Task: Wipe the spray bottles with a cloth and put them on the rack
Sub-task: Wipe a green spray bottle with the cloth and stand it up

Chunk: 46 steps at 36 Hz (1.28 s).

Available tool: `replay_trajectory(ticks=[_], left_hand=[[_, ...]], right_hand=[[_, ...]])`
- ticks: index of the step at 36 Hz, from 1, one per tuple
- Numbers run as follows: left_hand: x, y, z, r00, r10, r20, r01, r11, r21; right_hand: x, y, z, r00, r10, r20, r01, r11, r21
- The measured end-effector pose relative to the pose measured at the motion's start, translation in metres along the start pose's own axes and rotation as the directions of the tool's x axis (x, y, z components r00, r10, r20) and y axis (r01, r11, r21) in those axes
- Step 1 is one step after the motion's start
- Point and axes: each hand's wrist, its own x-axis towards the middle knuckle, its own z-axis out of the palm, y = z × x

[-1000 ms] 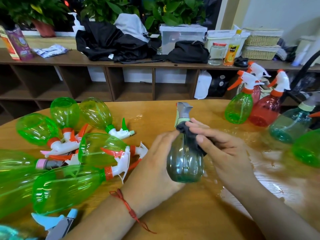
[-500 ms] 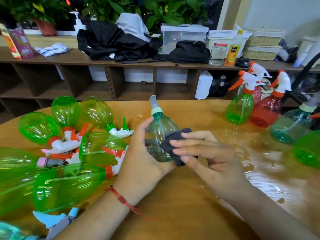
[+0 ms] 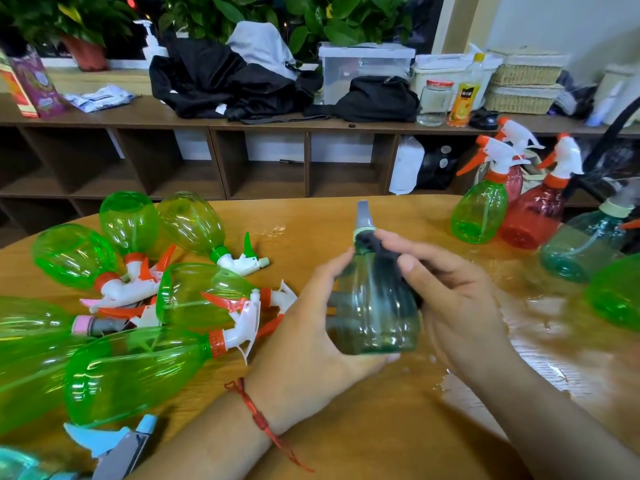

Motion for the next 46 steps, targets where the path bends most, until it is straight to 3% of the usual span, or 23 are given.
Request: replay_trajectory(ticks=[2, 6, 10, 13, 19, 22, 26, 31, 34, 38, 42, 46], left_hand=[[-0.001, 0.003, 0.002, 0.999, 0.002, 0.034, 0.000, 0.999, -0.045], [0.000, 0.001, 0.001, 0.998, 0.035, 0.047, -0.033, 0.999, -0.043], [0.000, 0.000, -0.001, 0.998, 0.048, 0.039, -0.051, 0.997, 0.066], [0.002, 0.002, -0.002, 0.998, 0.066, 0.018, -0.068, 0.989, 0.128], [0.004, -0.010, -0.004, 0.999, 0.051, -0.004, -0.049, 0.981, 0.185], [0.008, -0.020, -0.013, 0.997, -0.014, -0.080, 0.019, 0.997, 0.070], [0.014, -0.023, -0.025, 0.995, -0.071, -0.070, 0.071, 0.997, -0.008], [0.009, -0.015, -0.016, 0.998, -0.054, -0.018, 0.053, 0.999, -0.009], [0.002, -0.003, -0.010, 0.999, 0.012, 0.036, -0.013, 0.999, 0.039], [-0.001, 0.009, -0.006, 0.992, 0.017, 0.125, -0.007, 0.997, -0.076], [0.006, 0.004, -0.009, 0.986, 0.035, 0.161, -0.039, 0.999, 0.025], [0.004, 0.004, -0.007, 0.995, 0.070, 0.066, -0.083, 0.971, 0.222]], right_hand=[[0.001, -0.002, 0.000, 0.995, 0.076, -0.063, -0.068, 0.990, 0.125], [0.002, -0.005, 0.001, 0.992, 0.087, -0.094, -0.070, 0.982, 0.173], [0.001, 0.000, -0.001, 0.994, 0.050, -0.094, -0.037, 0.990, 0.133], [-0.001, 0.001, 0.000, 0.998, -0.002, -0.060, 0.002, 1.000, 0.007], [-0.008, 0.005, 0.009, 0.990, -0.090, 0.113, 0.115, 0.965, -0.236], [-0.012, 0.006, 0.012, 0.940, -0.200, 0.277, 0.301, 0.869, -0.393], [-0.013, 0.006, 0.013, 0.878, -0.257, 0.404, 0.430, 0.795, -0.428], [-0.006, 0.004, 0.007, 0.952, -0.197, 0.234, 0.269, 0.904, -0.332], [0.000, -0.002, 0.002, 0.998, -0.026, 0.061, 0.034, 0.992, -0.122], [0.002, -0.009, 0.001, 0.987, 0.161, -0.013, -0.155, 0.970, 0.187], [0.003, -0.008, 0.000, 0.991, 0.129, -0.046, -0.124, 0.986, 0.107], [0.002, -0.004, 0.000, 0.996, 0.075, -0.040, -0.076, 0.997, -0.023]])
